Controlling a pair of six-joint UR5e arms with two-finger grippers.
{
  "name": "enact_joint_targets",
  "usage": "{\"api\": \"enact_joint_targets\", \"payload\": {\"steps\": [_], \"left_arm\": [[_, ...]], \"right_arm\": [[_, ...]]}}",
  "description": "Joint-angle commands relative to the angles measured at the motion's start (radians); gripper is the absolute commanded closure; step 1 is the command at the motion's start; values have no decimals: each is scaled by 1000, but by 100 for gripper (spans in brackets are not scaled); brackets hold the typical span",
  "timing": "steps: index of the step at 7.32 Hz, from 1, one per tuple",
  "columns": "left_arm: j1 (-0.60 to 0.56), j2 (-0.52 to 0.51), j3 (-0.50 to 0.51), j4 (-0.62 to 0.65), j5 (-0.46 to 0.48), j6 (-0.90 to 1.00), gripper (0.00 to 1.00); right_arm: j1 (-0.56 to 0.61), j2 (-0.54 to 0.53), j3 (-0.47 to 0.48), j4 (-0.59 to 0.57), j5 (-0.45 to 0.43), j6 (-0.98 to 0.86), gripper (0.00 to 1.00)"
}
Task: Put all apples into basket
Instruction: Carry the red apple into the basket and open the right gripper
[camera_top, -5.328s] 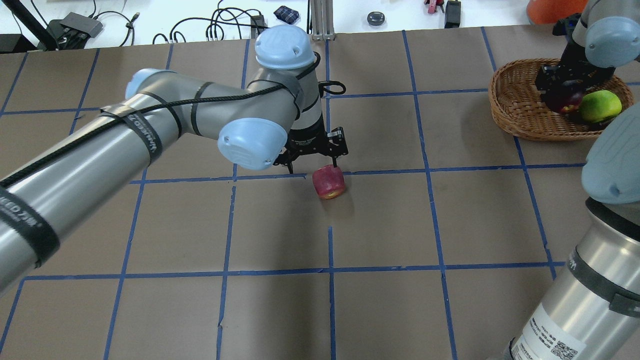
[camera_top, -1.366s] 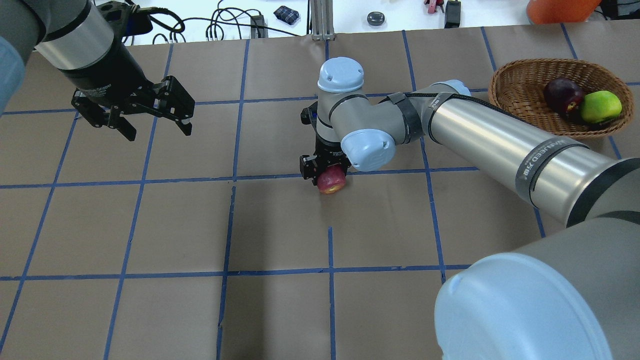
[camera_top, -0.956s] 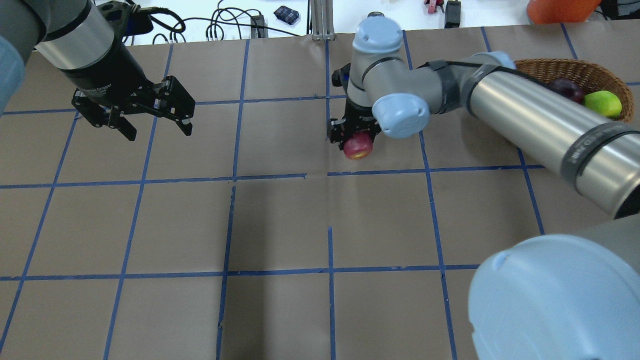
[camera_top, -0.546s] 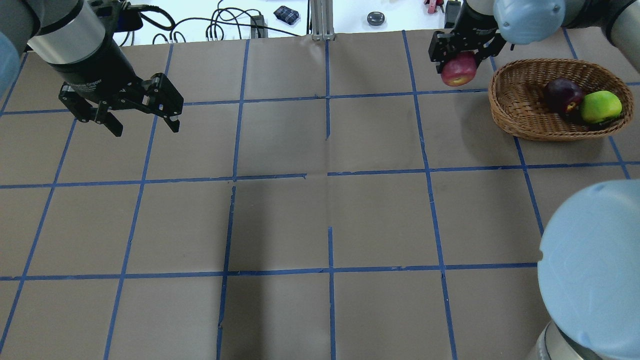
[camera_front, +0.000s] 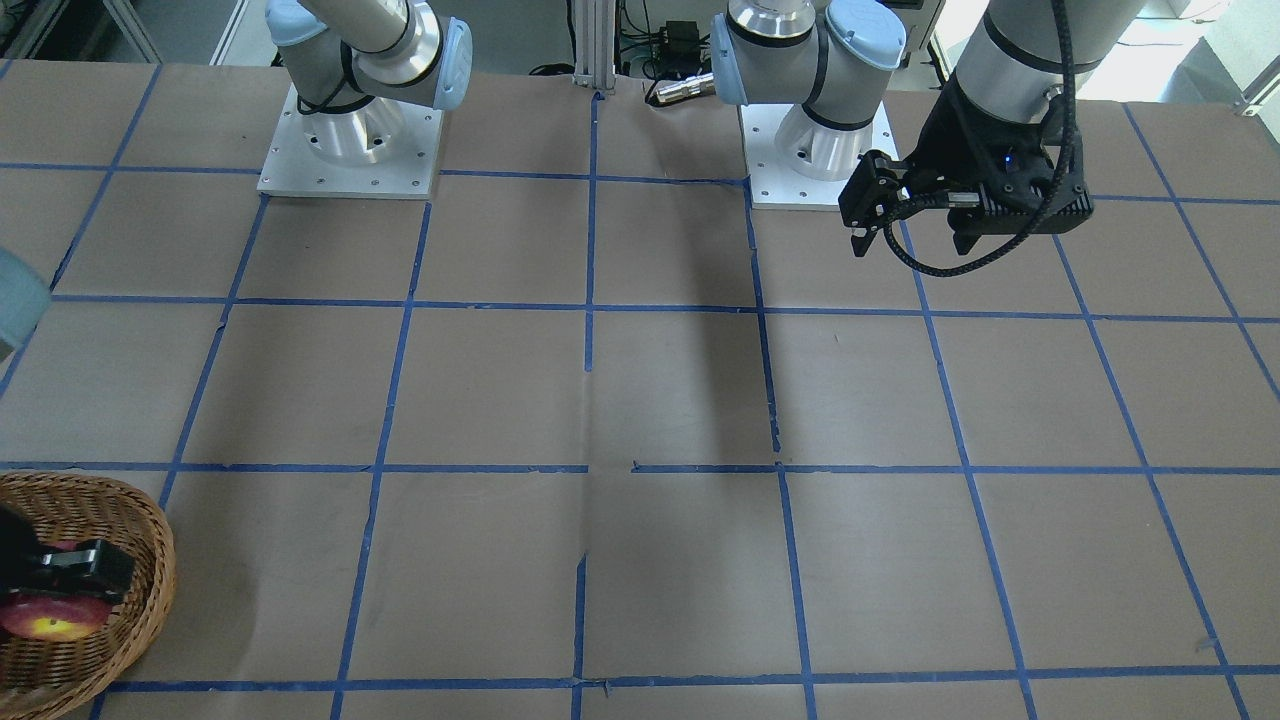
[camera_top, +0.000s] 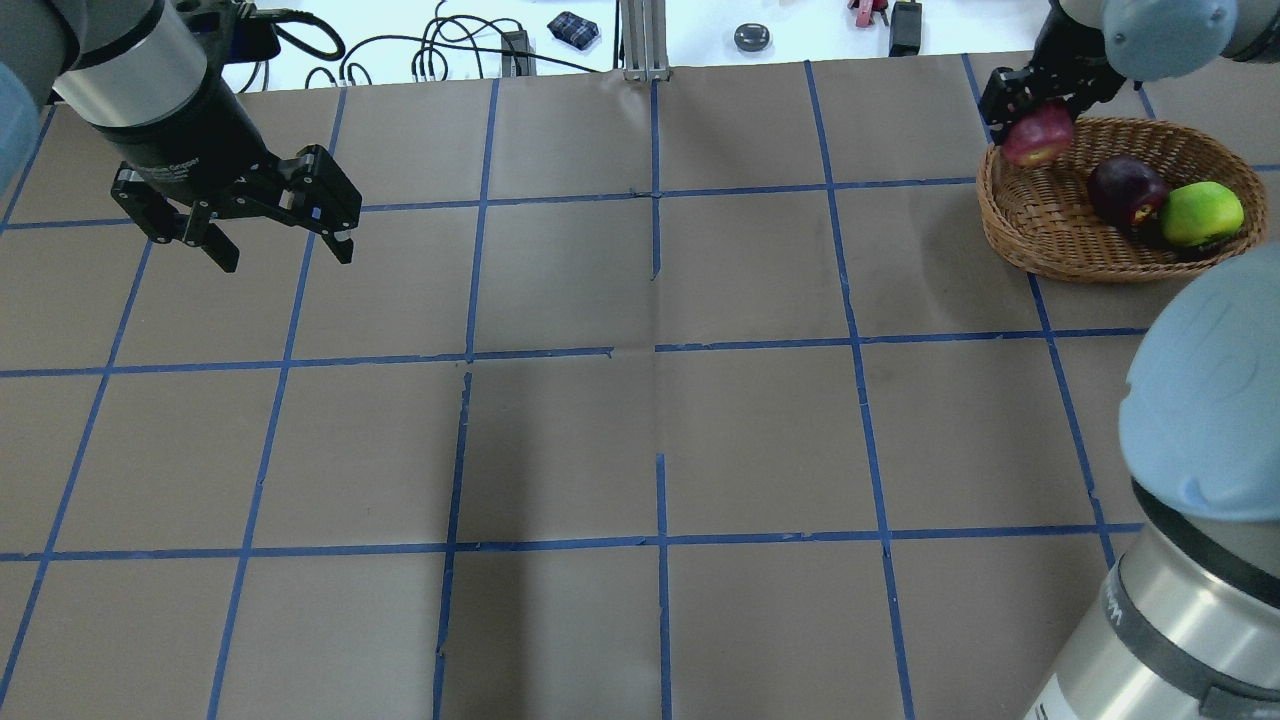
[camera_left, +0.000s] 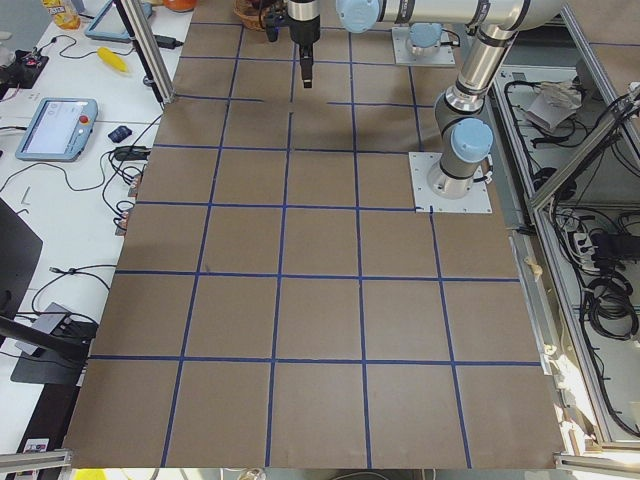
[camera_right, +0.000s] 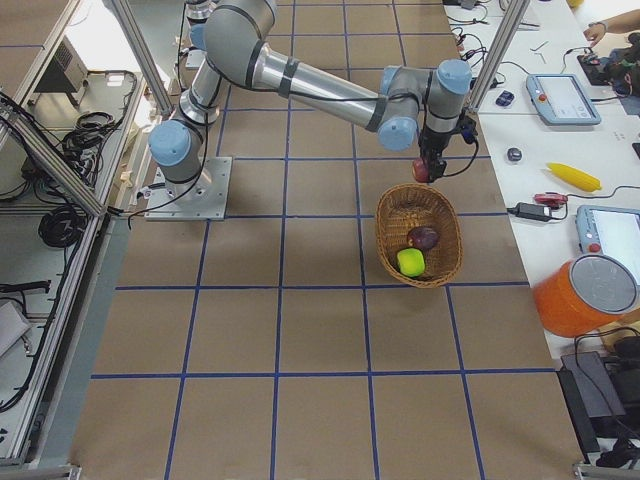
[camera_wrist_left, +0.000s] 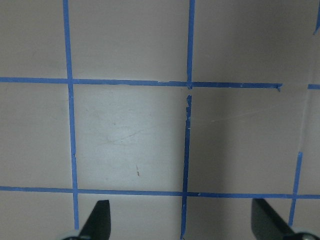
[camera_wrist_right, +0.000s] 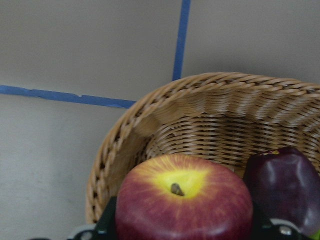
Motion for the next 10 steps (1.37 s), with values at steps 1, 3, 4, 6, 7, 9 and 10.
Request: {"api": "enact_joint_targets", "payload": {"steps": [1,3,4,6,7,9,10], "left_arm": [[-2,17,24,0,4,-6,0],[0,-23,62,3,1,1,0],[0,-2,62,1,0,0,0],[1,12,67,-12,4,-9,0],[0,6,62,-34,9,-5,0],[4,-38,65,-8,4,-6,0],[0,-4,64,-14,6,-12,0]], "right_arm": [[-30,66,2,-68,-1,-18,100],[-30,68,17,-34,4,64,98],[-30,66,17,-8,5,66,31],[-30,45,7,27,-2,68,0],[-23,5,-4,80,-2,68,0],[12,-125,-4,262,13,94,0],[68,-209,16,344,16,196,0]]}}
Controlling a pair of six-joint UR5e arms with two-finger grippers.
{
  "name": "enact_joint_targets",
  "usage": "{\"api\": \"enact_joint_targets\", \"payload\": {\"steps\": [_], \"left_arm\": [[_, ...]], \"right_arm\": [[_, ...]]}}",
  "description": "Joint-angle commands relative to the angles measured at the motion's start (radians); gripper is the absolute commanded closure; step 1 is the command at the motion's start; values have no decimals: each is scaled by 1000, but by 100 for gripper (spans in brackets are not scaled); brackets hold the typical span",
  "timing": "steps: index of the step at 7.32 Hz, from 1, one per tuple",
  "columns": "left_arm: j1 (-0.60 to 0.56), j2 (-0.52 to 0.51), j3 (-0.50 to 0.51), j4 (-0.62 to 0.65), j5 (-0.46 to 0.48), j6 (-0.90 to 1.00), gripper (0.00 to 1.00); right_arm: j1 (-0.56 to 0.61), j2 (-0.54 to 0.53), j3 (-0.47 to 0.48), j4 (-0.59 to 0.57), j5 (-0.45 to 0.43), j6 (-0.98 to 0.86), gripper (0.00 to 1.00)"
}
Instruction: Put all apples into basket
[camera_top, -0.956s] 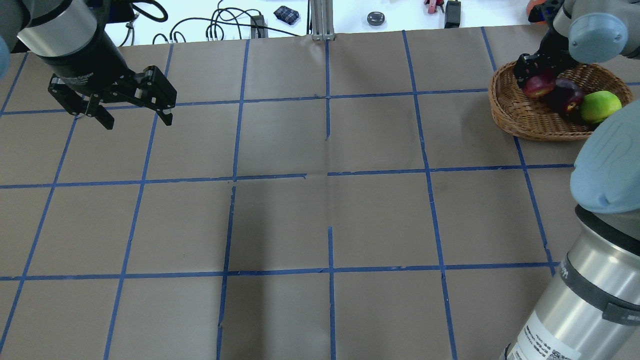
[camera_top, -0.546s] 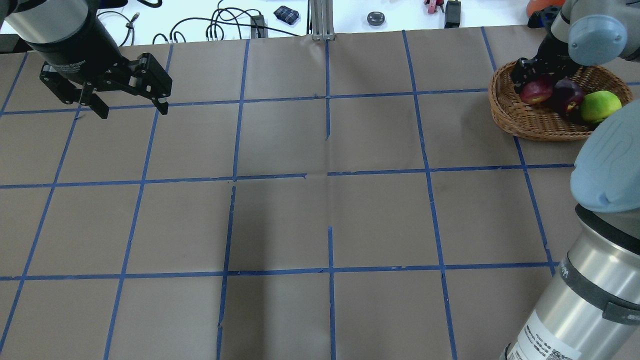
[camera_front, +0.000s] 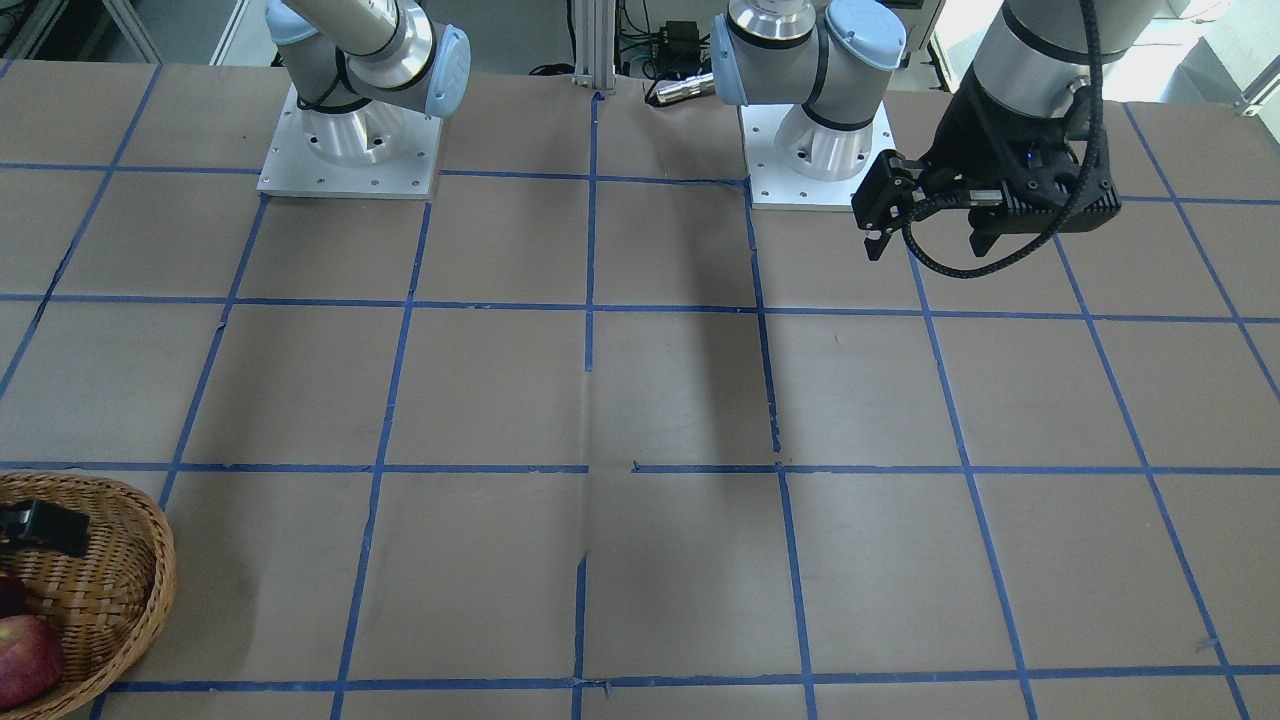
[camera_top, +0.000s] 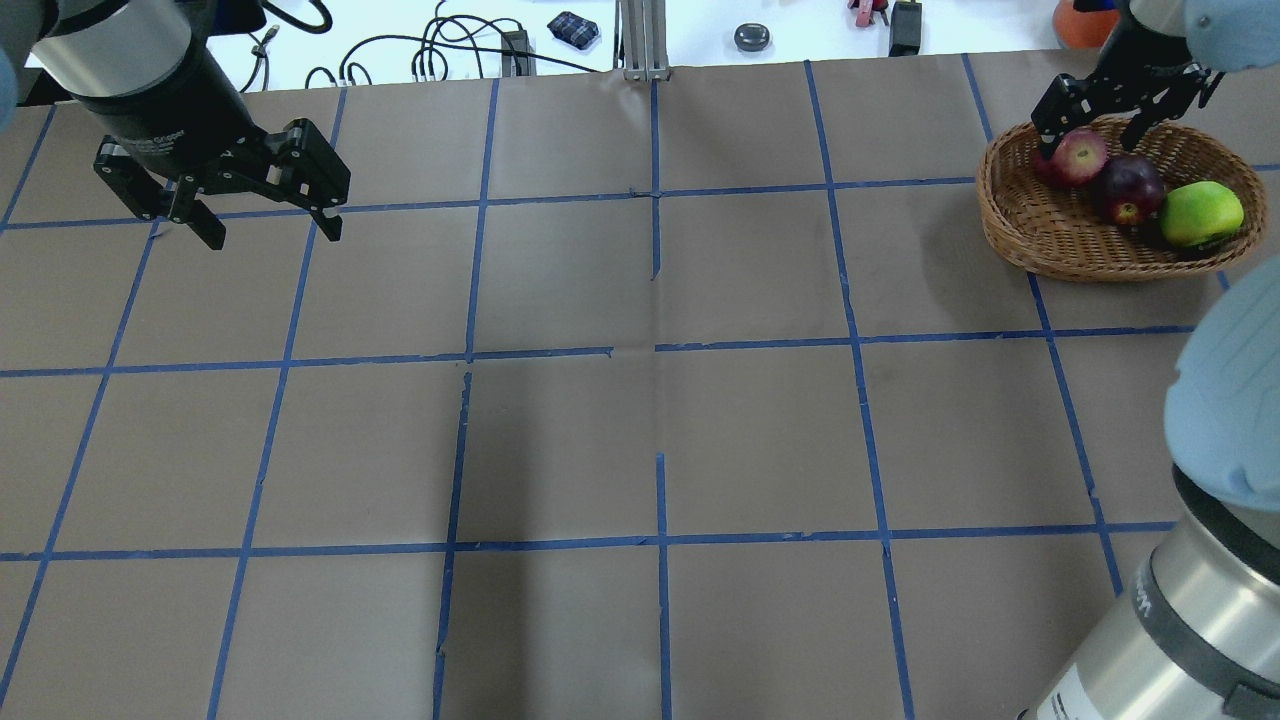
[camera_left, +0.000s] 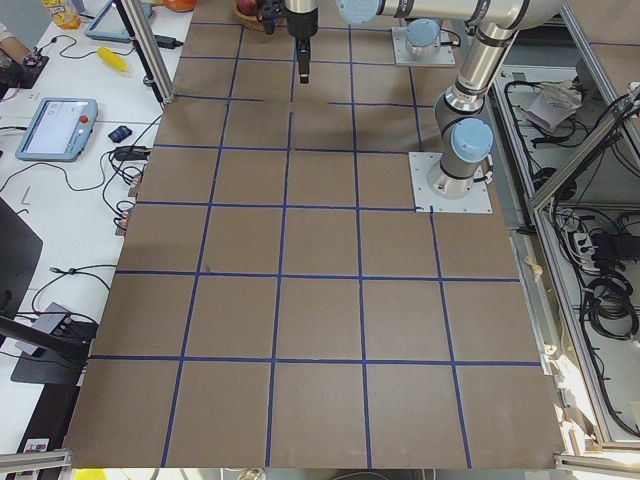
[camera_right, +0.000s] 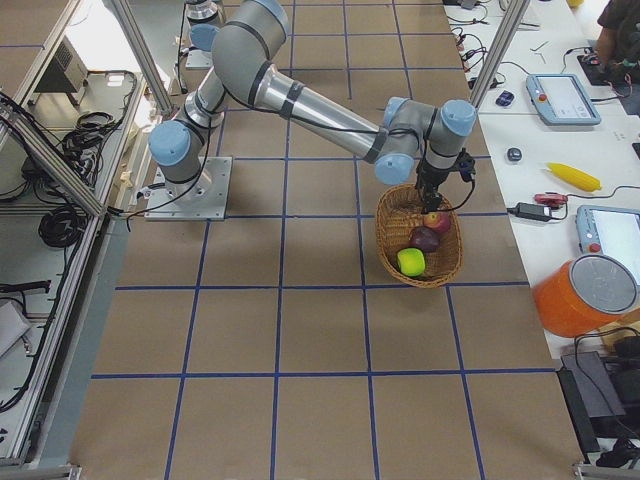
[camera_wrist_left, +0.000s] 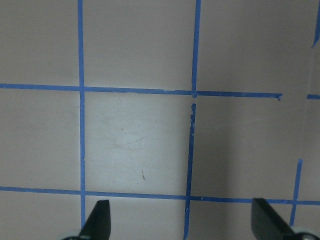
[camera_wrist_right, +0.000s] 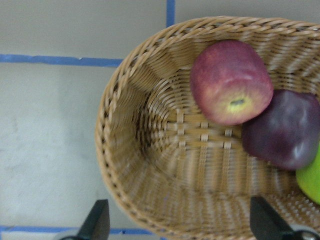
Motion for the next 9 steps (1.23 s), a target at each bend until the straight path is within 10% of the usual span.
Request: {"api": "enact_joint_targets", "payload": {"steps": [1,6,9], "left_arm": [[-5,63,12,-8,35,7,0],[6,-2,4,16,120,-1,0],[-14,-31,7,7,-61,-15,0]], "right_arm": [[115,-142,52,138,47,124,0],[294,-473,325,199,72,351,0],[298,-533,323,262,72,370,0]]}}
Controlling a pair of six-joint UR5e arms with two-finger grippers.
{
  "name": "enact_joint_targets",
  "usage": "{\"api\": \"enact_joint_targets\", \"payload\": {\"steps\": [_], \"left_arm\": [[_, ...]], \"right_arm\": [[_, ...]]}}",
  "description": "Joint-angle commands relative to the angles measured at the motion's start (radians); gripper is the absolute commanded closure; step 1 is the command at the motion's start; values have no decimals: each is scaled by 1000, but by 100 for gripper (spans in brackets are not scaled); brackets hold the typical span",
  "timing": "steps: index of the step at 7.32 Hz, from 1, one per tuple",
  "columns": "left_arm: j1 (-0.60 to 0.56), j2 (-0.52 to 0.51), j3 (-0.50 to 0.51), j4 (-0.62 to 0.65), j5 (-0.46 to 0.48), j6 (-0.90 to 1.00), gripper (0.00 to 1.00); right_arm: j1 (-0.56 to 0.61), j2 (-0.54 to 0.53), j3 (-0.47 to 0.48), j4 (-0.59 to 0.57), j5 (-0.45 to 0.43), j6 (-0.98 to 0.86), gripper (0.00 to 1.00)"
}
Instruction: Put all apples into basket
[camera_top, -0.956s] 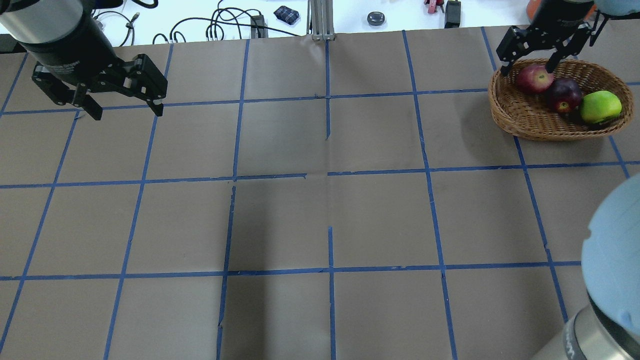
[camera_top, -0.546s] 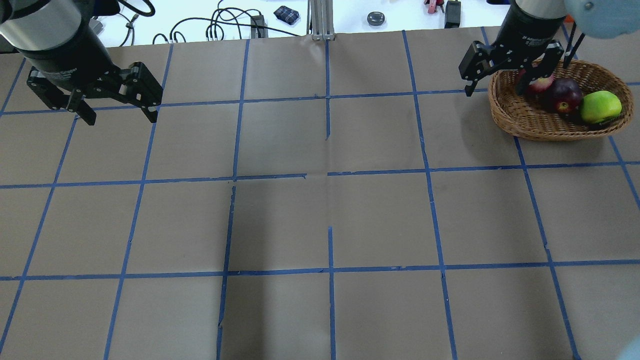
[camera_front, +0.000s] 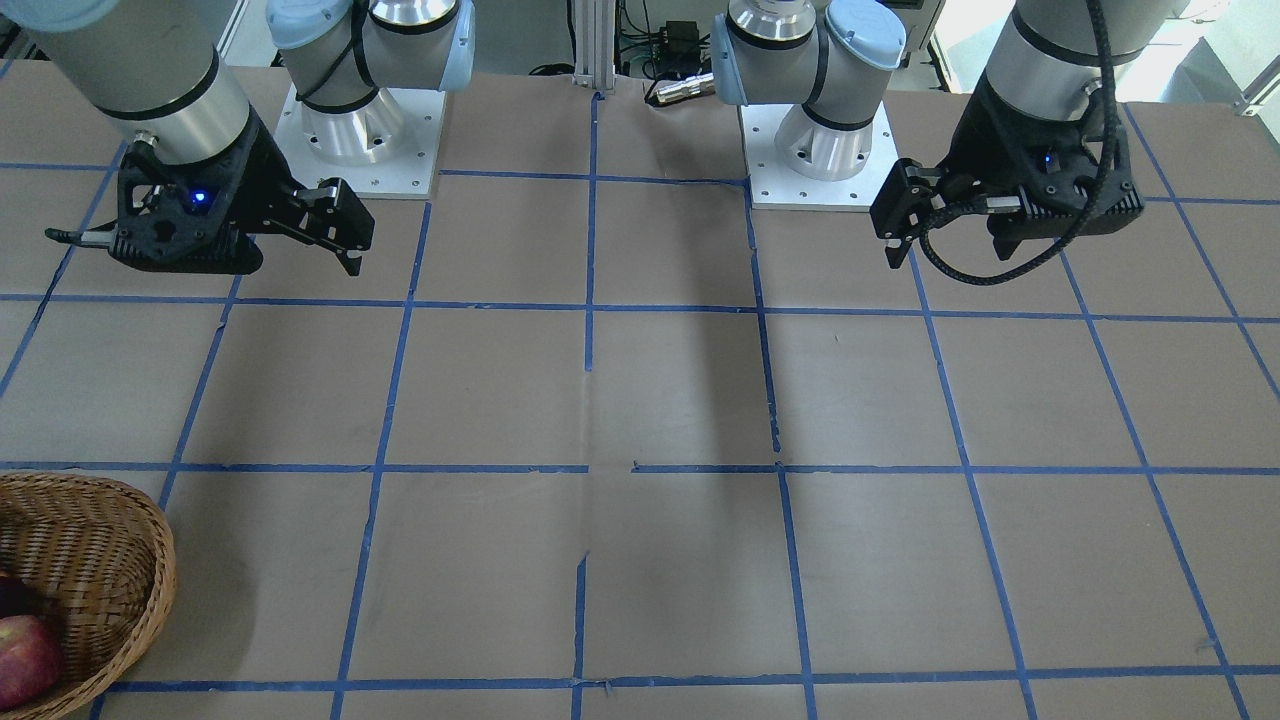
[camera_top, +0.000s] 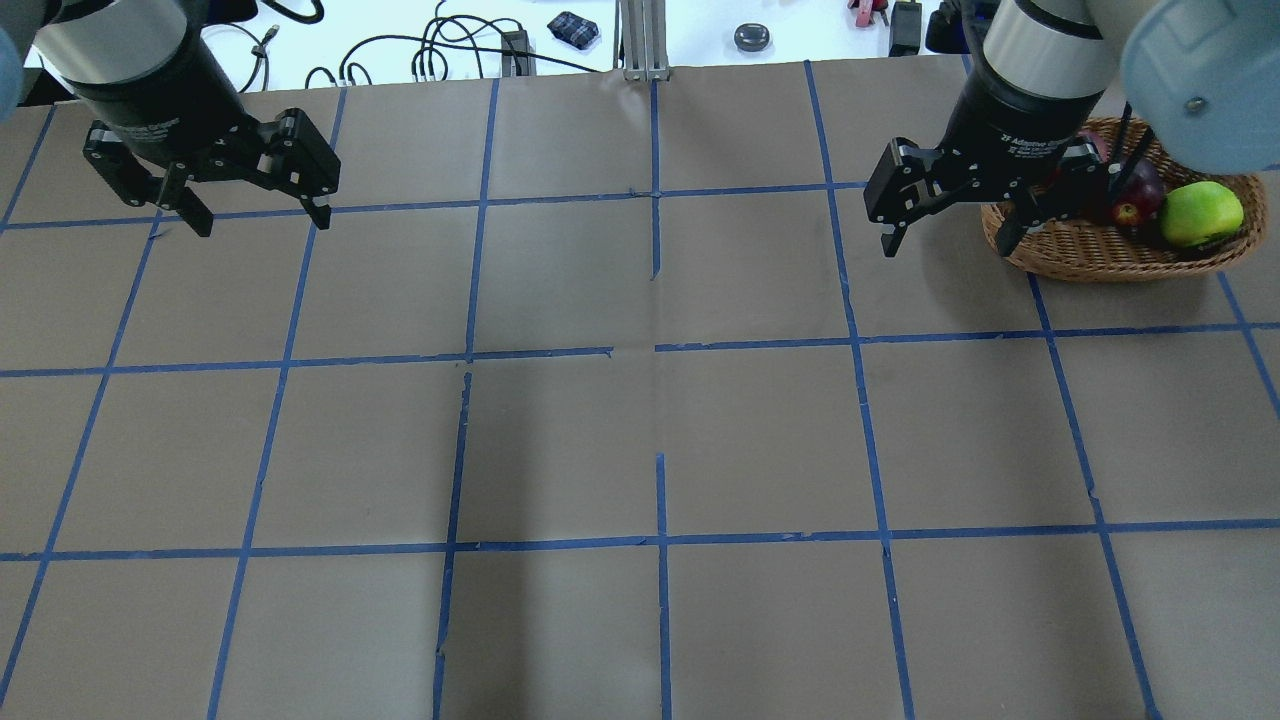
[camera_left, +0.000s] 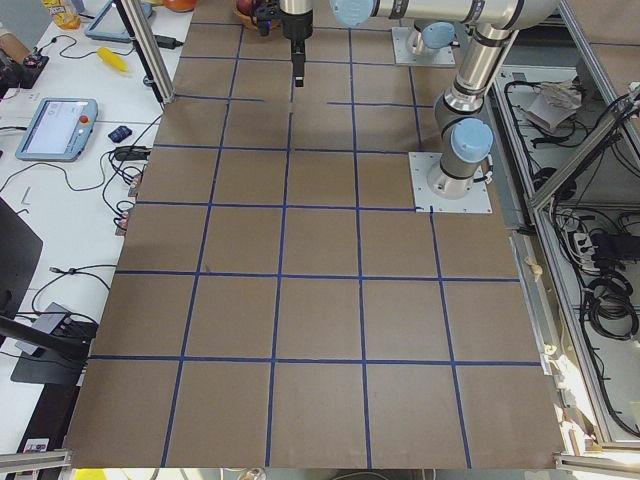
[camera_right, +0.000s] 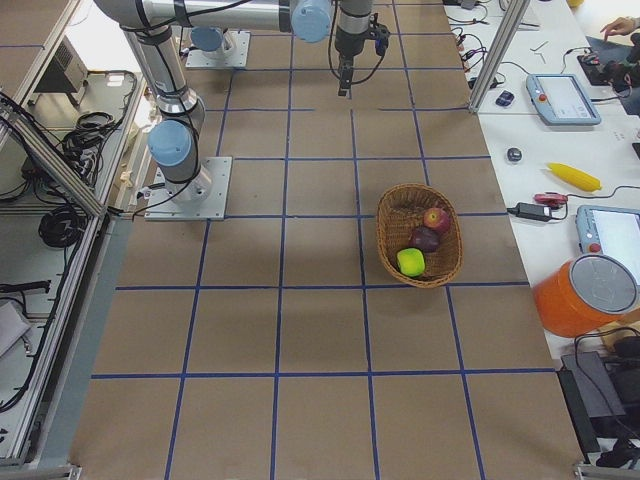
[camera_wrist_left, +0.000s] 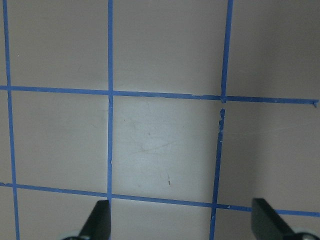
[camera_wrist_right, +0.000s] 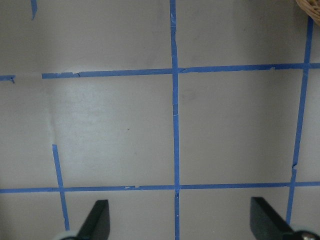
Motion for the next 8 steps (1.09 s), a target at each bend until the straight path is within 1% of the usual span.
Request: {"api": "enact_joint_targets", "payload": {"steps": [1,3,5,6,8], "left_arm": [[-18,-14,4,-5,-51,2,0],[-48,-12,-17,-2,-13,5,0],[-94,17,-25,-9,-7,2,0],[-98,17,-25,-6,-5,0,0],[-98,40,-66,-11,-2,5,0]], "right_arm": [[-7,-21,-3,26,-4,-6,0],[-10,-19,0,28,-1,-14,0],[-12,-19,-2,22,0,-17,0],[-12,-19,-2,26,-1,-17,0],[-12,-16,3,19,3,-15,0]]}}
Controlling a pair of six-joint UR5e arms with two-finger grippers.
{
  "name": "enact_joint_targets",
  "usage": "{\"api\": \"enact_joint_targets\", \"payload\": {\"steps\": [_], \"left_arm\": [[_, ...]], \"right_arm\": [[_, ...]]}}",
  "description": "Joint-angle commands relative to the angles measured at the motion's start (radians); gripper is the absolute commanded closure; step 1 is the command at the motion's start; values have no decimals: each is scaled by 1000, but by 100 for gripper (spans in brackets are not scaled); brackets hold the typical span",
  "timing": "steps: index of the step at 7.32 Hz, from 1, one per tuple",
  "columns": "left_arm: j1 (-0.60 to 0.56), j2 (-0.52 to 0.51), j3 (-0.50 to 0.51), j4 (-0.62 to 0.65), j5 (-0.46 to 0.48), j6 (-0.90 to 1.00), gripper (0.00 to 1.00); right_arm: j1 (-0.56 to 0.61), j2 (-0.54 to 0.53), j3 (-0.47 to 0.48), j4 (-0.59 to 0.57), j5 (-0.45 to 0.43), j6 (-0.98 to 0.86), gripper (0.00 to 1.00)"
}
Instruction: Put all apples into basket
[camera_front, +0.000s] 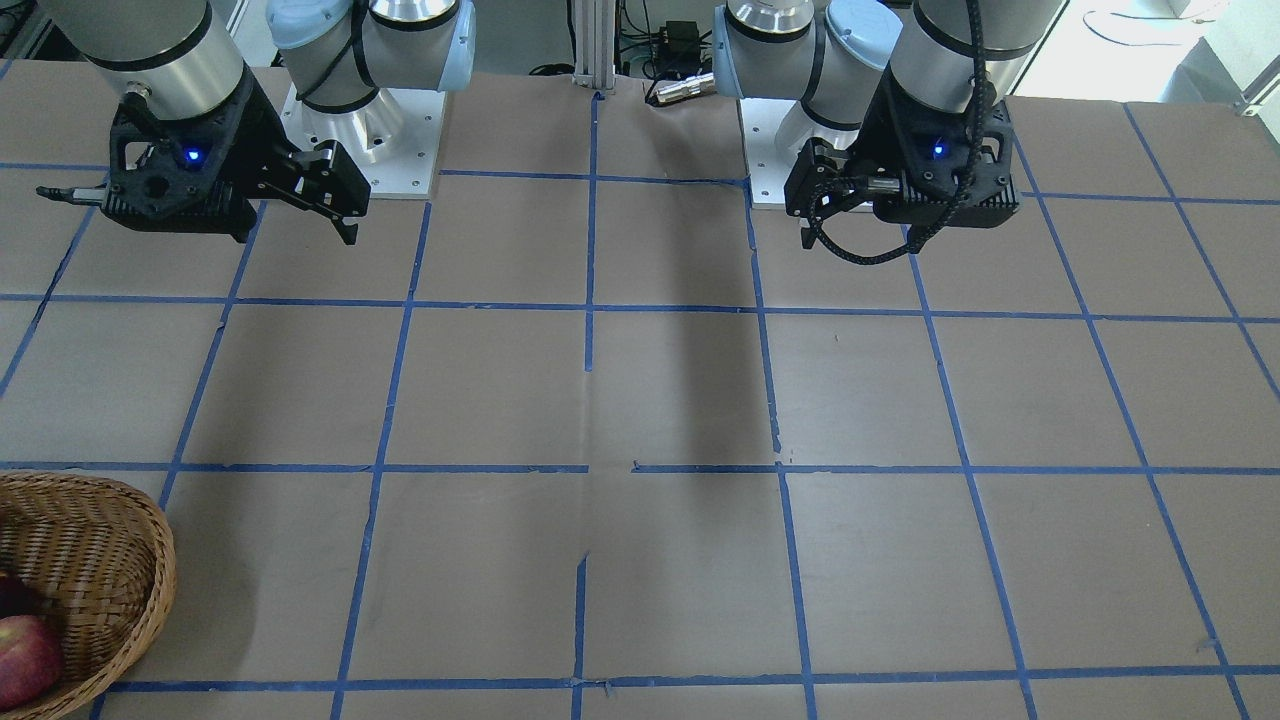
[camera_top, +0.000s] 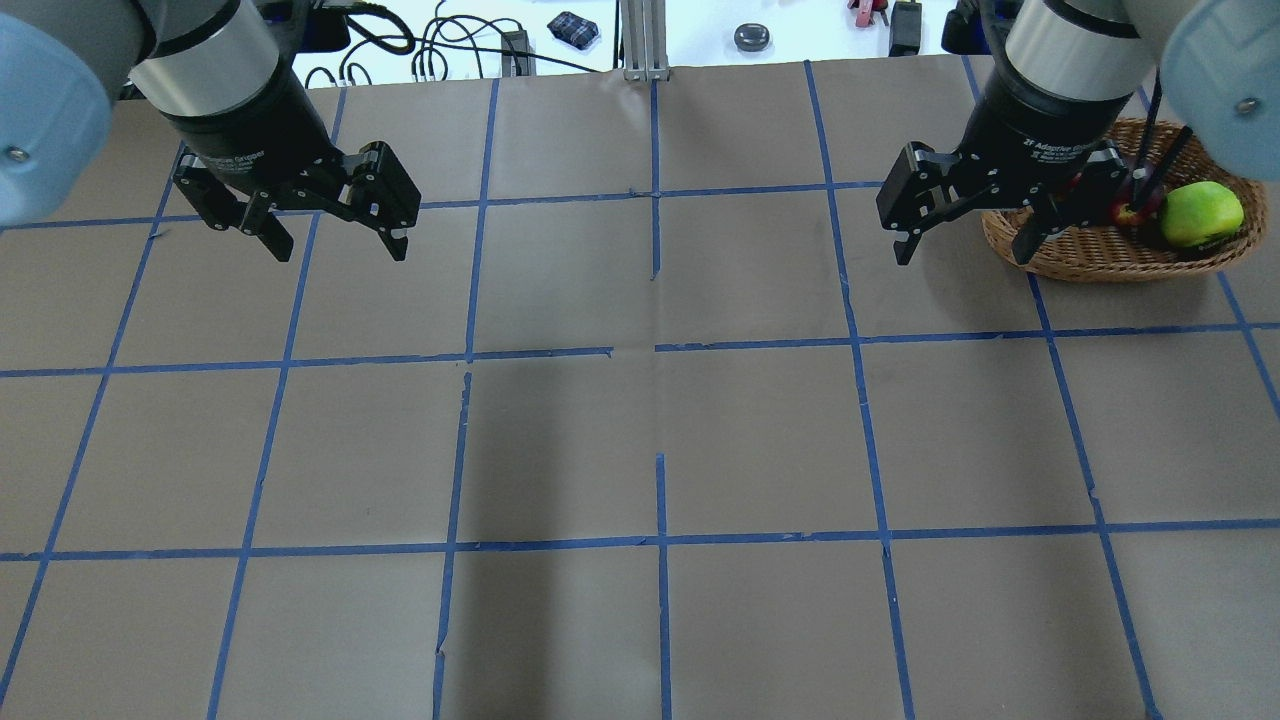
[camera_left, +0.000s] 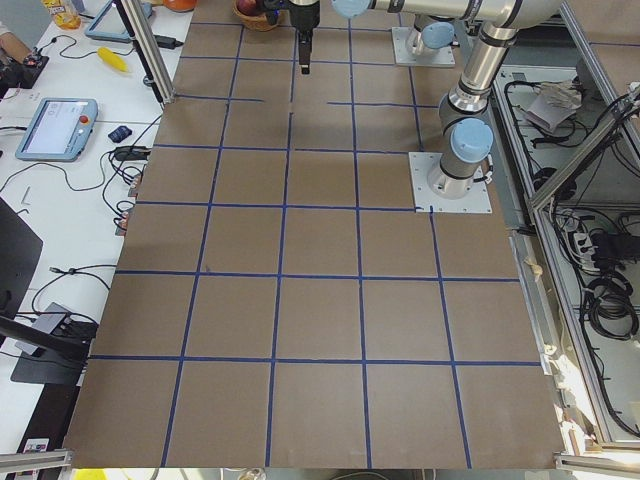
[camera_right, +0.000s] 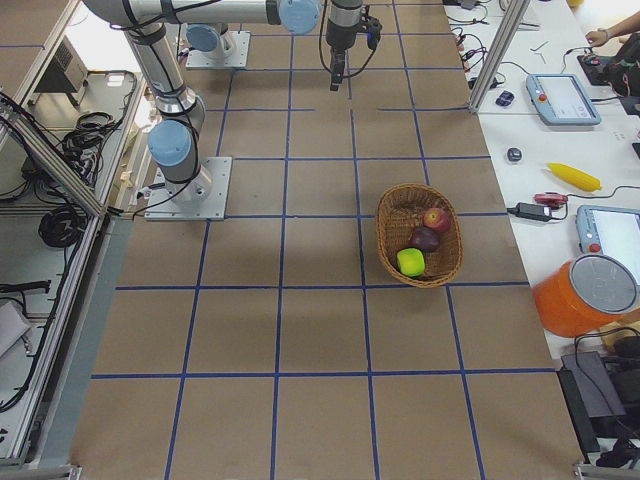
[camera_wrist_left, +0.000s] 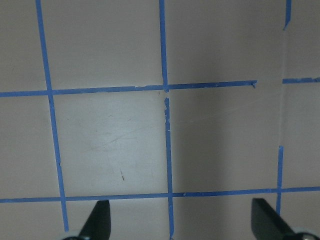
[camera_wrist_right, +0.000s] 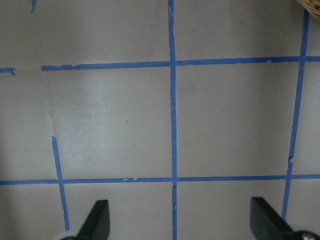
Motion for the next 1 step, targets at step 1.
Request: {"api": "enact_joint_targets", "payload": {"steps": [1], "left_arm": [[-2,12,-33,-2,31,0,0]], "right_arm": [[0,2,5,-7,-4,-2,0]]}}
